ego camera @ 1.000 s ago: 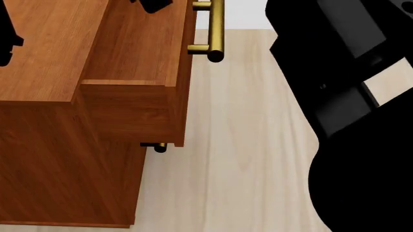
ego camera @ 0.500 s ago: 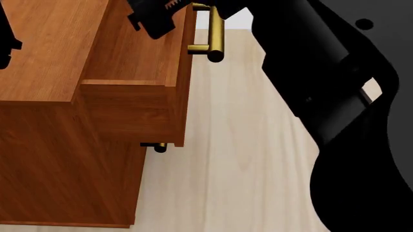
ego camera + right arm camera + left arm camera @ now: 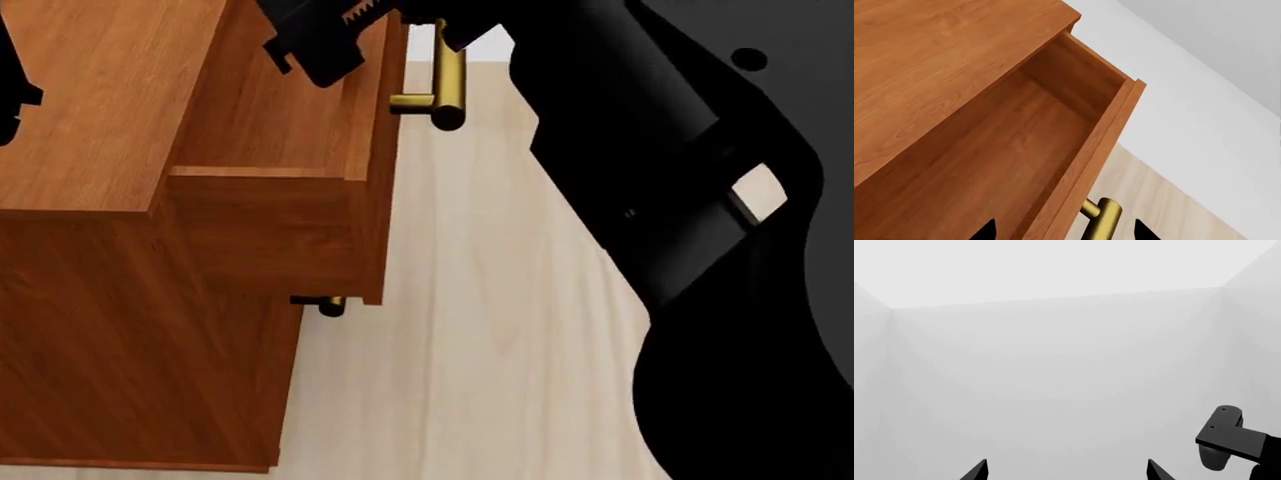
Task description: Close the bottom drawer of the cabinet and open the top drawer.
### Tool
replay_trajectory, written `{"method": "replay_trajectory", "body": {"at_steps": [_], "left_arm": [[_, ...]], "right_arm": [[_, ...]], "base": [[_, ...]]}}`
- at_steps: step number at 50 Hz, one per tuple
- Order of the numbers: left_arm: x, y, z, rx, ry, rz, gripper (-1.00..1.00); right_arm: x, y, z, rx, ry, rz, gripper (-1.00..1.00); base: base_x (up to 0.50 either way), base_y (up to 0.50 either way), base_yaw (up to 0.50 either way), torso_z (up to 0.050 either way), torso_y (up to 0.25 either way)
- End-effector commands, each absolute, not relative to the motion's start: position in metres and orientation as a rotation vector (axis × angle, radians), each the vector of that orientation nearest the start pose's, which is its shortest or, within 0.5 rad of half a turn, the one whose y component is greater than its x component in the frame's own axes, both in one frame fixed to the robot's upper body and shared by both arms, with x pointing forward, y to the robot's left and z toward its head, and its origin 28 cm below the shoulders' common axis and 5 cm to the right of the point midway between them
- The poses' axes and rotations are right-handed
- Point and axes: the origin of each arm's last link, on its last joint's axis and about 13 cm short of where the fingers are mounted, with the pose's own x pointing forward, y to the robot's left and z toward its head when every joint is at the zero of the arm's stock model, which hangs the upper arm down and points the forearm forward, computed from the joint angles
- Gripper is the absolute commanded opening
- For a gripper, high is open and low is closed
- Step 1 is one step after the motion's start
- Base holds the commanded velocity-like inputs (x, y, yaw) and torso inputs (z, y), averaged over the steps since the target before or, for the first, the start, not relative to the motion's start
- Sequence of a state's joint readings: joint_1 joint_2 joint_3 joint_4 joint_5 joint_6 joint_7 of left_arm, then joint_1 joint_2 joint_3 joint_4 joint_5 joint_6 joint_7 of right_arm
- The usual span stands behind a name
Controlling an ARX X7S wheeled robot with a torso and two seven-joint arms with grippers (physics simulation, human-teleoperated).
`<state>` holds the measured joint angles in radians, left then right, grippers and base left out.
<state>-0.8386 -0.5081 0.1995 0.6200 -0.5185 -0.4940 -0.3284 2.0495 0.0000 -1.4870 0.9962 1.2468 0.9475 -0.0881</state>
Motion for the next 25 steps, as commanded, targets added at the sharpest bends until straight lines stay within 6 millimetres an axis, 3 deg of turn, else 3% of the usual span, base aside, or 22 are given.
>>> {"method": "replay_trajectory", "body": {"at_steps": [1, 25], "left_arm": [[0.253, 0.232, 0.298, 0.106, -0.804, -0.113, 1.00], [0.253, 0.231, 0.296, 0.101, -0.802, -0.113, 1.00]], "right_arm": [[0.378, -0.035, 0.383, -0.550, 0.459, 0.368, 1.00], [0.383, -0.062, 0.383, -0.598, 0.556, 0.270, 1.00]], "base": [[0.00, 0.00, 0.00, 0.000, 0.000], [0.00, 0.00, 0.00, 0.000, -0.005]]}}
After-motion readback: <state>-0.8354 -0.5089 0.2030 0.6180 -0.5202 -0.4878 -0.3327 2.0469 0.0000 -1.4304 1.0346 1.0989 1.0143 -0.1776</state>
